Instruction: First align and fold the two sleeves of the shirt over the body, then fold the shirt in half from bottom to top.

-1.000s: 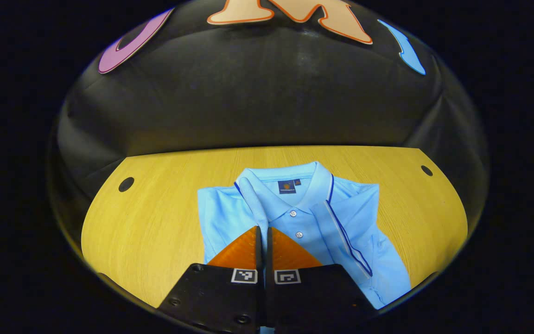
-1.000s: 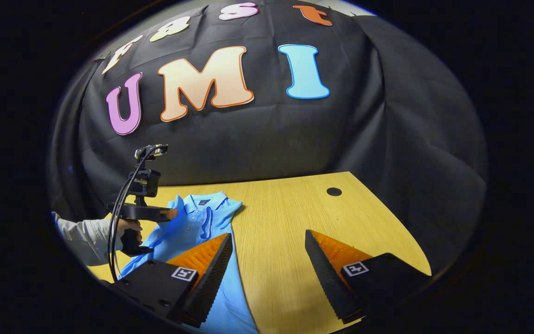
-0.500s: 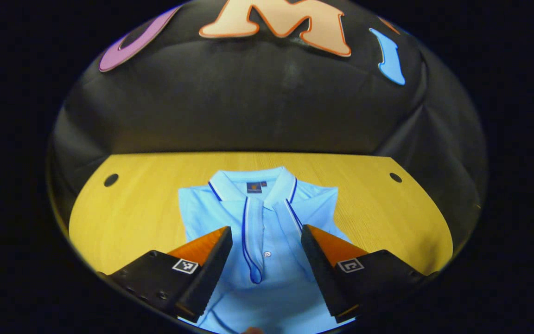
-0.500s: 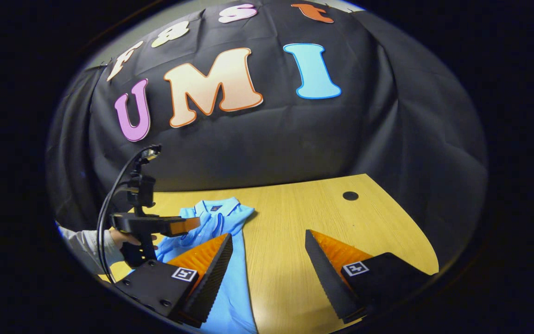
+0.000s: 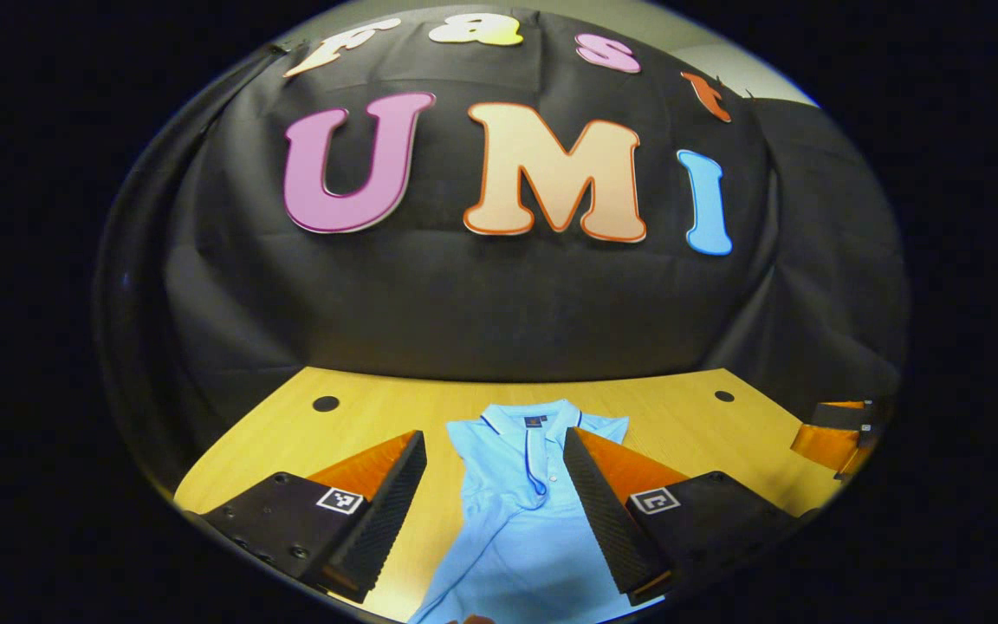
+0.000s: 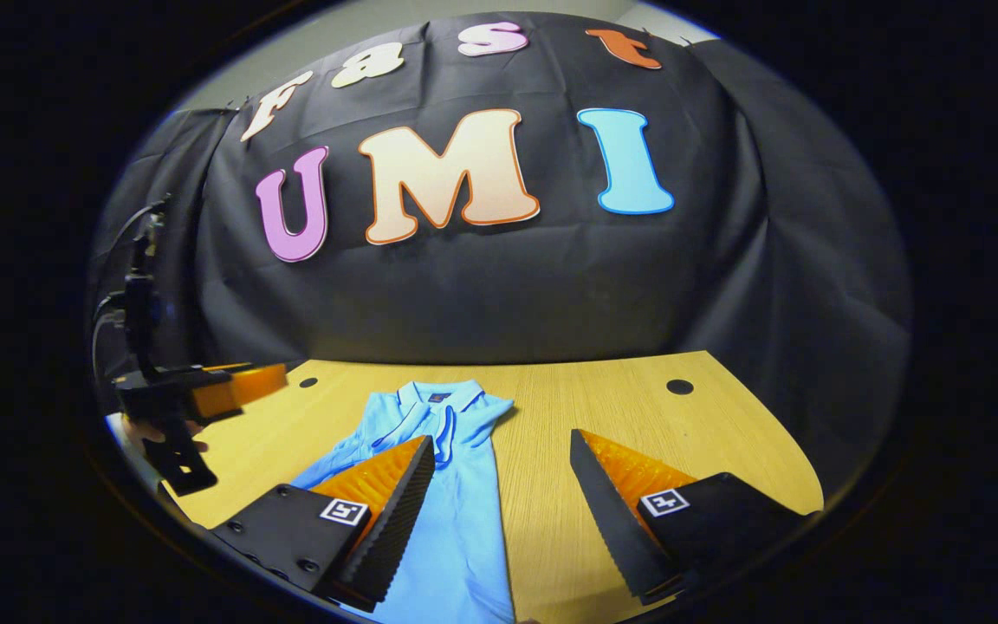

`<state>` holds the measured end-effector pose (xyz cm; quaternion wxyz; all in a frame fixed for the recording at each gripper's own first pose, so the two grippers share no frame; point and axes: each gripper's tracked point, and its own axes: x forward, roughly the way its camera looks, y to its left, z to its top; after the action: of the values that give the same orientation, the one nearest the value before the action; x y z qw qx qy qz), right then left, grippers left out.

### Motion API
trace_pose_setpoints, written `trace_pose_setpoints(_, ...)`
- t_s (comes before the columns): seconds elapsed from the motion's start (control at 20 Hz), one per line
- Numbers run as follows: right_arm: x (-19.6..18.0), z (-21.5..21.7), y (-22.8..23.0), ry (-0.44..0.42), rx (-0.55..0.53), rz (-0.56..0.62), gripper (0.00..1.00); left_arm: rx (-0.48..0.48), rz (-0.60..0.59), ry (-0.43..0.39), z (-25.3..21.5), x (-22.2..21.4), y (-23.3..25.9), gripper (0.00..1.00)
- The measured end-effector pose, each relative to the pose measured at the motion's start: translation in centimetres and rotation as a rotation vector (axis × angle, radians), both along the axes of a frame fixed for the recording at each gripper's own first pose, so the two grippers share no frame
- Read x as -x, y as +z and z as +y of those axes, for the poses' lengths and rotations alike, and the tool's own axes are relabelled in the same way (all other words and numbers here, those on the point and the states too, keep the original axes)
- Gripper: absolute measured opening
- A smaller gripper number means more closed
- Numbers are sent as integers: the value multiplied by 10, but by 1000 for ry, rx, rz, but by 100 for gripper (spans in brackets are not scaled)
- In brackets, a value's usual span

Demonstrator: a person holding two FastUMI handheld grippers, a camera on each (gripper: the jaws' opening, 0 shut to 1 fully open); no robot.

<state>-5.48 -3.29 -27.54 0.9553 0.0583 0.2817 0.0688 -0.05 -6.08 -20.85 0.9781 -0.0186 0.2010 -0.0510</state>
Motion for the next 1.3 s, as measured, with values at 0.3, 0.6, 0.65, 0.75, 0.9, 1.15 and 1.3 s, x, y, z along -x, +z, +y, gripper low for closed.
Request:
trace_pose_setpoints(0.3,57,20,19,24,10,-14,98,-43,8,30,52,75,9,95)
trace_pose_setpoints(0.6,120,17,0,39,63,48,98,-45,93,-44,50,146,-21,96)
trace_pose_setpoints(0.65,130,14,-4,33,69,61,98,-44,104,-53,48,156,-27,96)
trace_pose_setpoints(0.75,150,7,-12,22,81,93,98,-71,141,-58,53,177,-43,95)
trace_pose_setpoints(0.9,181,-2,-26,13,100,141,98,-112,213,-66,61,208,-70,96)
trace_pose_setpoints(1.15,228,-16,-52,5,126,227,98,-152,323,-81,68,252,-111,96)
trace_pose_setpoints(1.3,251,-25,-71,-6,144,291,98,-171,371,-83,69,267,-133,96)
